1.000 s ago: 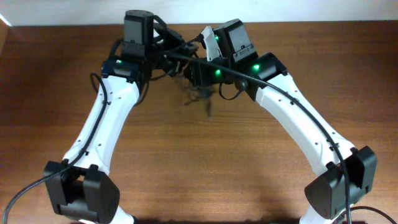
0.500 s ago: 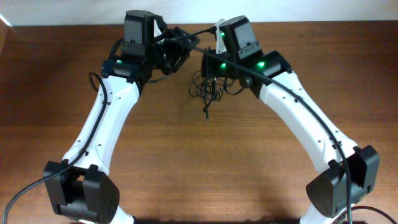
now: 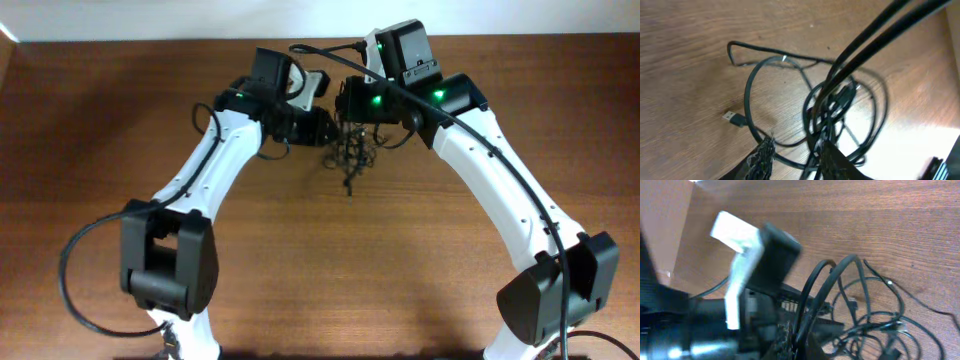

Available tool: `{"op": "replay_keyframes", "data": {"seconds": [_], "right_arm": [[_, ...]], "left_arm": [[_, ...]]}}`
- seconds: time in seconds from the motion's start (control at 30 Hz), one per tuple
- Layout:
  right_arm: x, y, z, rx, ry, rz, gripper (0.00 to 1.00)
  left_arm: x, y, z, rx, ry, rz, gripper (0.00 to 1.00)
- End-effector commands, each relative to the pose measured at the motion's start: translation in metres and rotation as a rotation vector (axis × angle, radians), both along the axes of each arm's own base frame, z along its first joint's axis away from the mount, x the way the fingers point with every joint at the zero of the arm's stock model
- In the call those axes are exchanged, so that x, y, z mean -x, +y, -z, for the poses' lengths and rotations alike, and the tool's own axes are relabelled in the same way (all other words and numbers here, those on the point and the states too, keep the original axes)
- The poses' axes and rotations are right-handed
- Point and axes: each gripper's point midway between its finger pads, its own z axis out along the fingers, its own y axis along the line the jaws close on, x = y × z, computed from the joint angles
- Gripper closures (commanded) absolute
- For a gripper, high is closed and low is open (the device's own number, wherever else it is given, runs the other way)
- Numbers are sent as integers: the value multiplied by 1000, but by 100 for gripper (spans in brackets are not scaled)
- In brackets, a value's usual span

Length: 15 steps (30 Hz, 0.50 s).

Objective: Untangle cables

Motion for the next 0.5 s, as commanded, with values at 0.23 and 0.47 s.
{"op": "replay_keyframes", "data": {"seconds": [0.23, 0.47], "right_arm": [[1, 3, 2, -8, 12, -11, 96], [3, 1, 5, 3, 24, -7, 96]], "left_arm": [[31, -57, 33, 137, 74, 240, 59], [35, -88, 11, 393, 50, 369, 70]]}}
